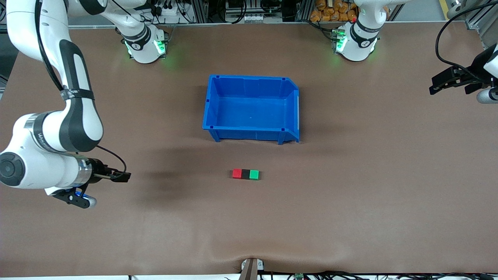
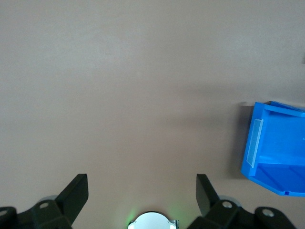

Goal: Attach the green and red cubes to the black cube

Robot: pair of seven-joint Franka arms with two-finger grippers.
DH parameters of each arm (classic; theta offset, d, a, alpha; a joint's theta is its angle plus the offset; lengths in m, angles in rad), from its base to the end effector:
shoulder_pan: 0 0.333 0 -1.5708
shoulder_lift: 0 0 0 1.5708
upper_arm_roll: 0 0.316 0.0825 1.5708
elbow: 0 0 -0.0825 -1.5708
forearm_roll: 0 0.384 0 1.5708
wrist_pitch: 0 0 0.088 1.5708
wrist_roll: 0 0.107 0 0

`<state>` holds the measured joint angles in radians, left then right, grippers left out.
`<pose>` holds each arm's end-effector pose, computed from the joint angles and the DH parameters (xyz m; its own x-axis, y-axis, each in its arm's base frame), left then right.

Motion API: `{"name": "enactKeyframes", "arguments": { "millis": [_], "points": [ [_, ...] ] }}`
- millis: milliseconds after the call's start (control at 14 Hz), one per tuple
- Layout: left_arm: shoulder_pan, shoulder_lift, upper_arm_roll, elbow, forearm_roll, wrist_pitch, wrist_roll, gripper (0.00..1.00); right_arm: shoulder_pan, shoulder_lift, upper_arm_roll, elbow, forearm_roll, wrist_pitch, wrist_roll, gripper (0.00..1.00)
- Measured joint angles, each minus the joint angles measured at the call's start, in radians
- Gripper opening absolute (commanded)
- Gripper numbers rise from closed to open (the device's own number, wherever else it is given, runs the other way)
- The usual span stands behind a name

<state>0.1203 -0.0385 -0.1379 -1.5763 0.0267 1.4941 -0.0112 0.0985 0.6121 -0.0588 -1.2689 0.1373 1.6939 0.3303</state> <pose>0.5346 -0.0079 0.6362 0.9990 -0.0040 -0.0437 -0.0054 -0.9995 -0.0325 0.7051 0.0504 0.3850 0.9319 -0.2978 -0.2070 -0.3106 -0.9500 -0.0314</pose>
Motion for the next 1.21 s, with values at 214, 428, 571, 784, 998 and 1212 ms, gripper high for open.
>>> {"name": "enactKeyframes", "arguments": {
  "millis": [214,428,571,784,998,1212],
  "points": [
    [0.003,0.0,0.001,-0.003,0.0,0.0,0.0,1.0,-0.02,-0.014,0.0,0.0,-0.003,-0.018,-0.047,1.0],
    [0.004,0.0,0.001,-0.003,0.0,0.0,0.0,1.0,-0.034,-0.028,0.0,0.0,-0.008,-0.037,-0.078,1.0],
    [0.005,0.0,0.001,-0.003,0.0,0.0,0.0,1.0,-0.043,-0.036,0.0,0.0,-0.018,-0.04,-0.102,1.0],
    [0.007,0.0,0.002,-0.002,0.0,0.0,0.0,1.0,-0.061,-0.047,-0.001,0.0,-0.021,-0.052,-0.135,1.0],
    [0.01,0.0,0.002,-0.002,0.0,0.0,0.0,1.0,-0.08,-0.062,-0.001,0.0,-0.024,-0.06,-0.155,1.0],
    [0.017,-0.001,0.002,-0.002,0.0,0.0,0.0,1.0,-0.088,-0.083,-0.001,0.0,-0.038,-0.077,-0.16,1.0]
  ]
}}
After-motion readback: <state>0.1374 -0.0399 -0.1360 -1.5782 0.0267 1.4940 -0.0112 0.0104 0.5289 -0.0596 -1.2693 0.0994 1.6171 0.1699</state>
